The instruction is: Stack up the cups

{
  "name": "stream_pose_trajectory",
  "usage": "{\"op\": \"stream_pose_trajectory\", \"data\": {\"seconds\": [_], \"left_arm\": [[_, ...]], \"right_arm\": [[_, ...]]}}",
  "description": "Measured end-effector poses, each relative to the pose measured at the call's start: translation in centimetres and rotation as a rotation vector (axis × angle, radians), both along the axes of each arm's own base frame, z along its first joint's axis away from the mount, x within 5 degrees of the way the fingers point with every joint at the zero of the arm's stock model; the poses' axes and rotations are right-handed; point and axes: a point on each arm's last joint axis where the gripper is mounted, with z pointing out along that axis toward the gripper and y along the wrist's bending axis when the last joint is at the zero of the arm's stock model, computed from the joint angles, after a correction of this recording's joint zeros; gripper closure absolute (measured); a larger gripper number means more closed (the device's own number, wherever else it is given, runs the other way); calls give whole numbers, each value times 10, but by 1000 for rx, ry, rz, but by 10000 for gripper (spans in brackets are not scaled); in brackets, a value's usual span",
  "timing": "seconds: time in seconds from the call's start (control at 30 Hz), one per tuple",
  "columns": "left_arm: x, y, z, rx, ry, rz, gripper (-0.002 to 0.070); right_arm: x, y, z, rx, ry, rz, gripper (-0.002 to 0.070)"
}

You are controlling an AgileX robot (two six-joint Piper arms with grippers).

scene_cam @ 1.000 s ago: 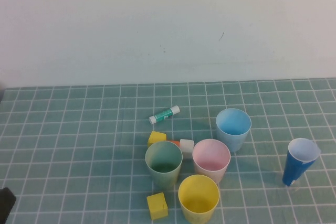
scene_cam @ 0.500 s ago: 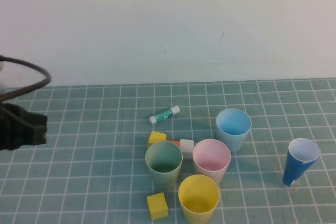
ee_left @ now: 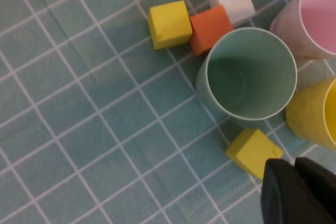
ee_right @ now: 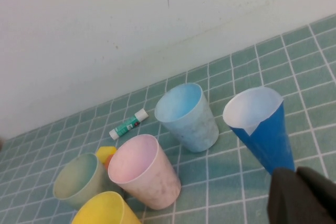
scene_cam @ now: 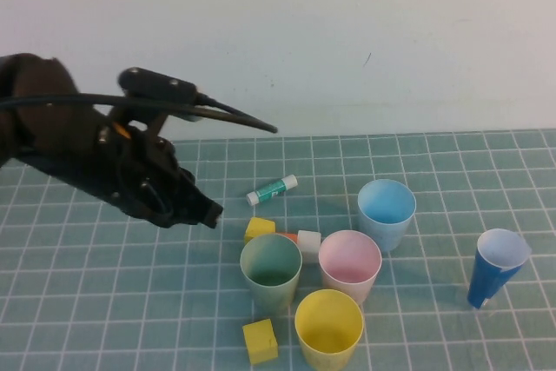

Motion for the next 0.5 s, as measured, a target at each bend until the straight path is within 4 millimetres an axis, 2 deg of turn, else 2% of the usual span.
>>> {"op": "stream_pose_trajectory", "data": {"seconds": [0.13, 0.3, 0.37, 0.5], "left_arm": [[19, -19, -24, 35, 108, 11, 608], [50, -37, -57, 71, 232, 40, 382], [62, -43, -70, 79, 260, 50, 319], [81, -53, -87, 93, 307, 60, 272]], "right_arm": [[0, 0, 0, -2, -1, 0, 679], [0, 0, 0, -4, 4, 6, 679], [0, 0, 0, -4, 4, 6, 679], [0, 1, -1, -8, 6, 9, 679]]}}
